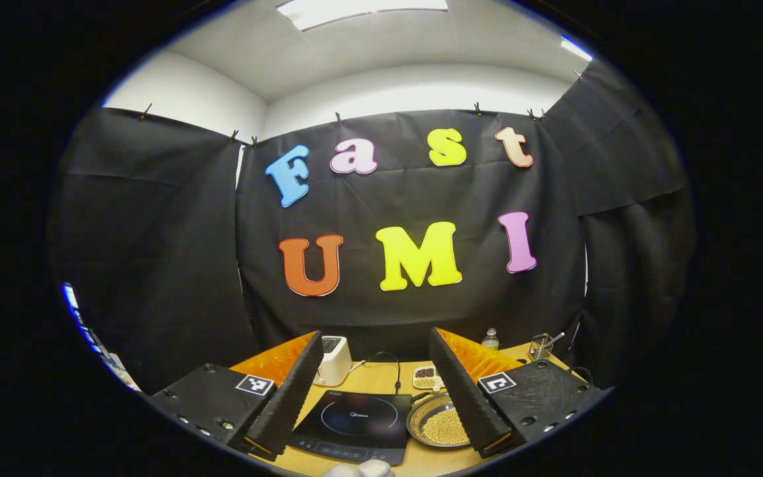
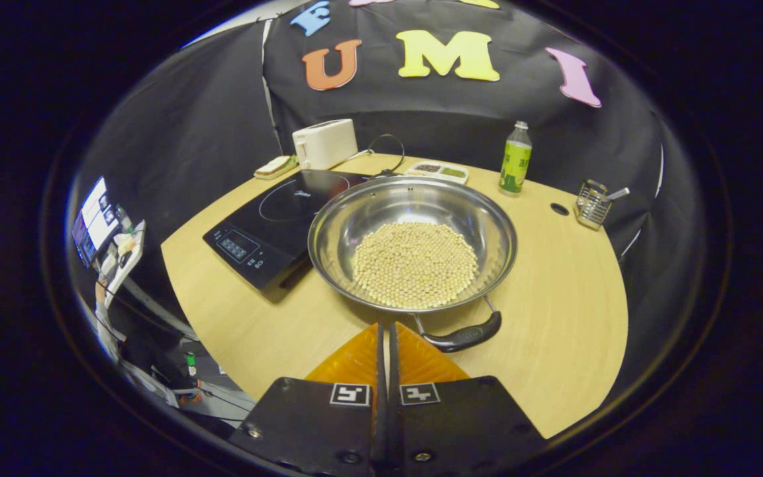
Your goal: First push the handle of the pot to place it horizontally, then grasp the pot with both hands and set it on the induction cooktop.
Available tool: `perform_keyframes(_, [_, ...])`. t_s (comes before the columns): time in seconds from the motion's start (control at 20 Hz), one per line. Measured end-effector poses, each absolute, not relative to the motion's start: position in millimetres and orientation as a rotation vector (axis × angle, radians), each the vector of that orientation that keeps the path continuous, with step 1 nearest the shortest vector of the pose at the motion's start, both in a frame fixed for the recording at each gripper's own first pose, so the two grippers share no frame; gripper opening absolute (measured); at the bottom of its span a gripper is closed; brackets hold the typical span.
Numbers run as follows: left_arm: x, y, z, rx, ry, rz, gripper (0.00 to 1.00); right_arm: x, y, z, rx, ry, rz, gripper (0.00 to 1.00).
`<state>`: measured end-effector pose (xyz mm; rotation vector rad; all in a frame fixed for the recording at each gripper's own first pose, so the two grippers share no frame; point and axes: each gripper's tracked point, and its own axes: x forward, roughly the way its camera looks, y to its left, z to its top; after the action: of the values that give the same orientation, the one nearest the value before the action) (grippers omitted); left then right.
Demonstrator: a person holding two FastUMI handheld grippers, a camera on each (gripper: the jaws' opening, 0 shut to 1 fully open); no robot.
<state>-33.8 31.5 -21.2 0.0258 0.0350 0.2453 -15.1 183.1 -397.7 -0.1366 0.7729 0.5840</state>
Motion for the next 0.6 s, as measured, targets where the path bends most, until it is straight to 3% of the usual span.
perform_keyframes(0.2, [-37, 41, -23, 0.025, 0.045, 0.279, 0.96, -12, 185, -406, -0.182, 0.778, 0.596, 0.04])
perform_keyframes(0.25, [-38, 43, -25, 0.028, 0.051, 0.284, 0.96, -9, 185, -409, -0.178, 0.787, 0.594, 0.00])
perform_keyframes(0.4, [-39, 49, -30, 0.033, 0.066, 0.301, 0.96, -1, 182, -416, -0.188, 0.802, 0.583, 0.04])
perform_keyframes(0.6, [-37, 53, -30, 0.027, 0.070, 0.312, 0.96, 1, 177, -419, -0.156, 0.818, 0.578, 0.00])
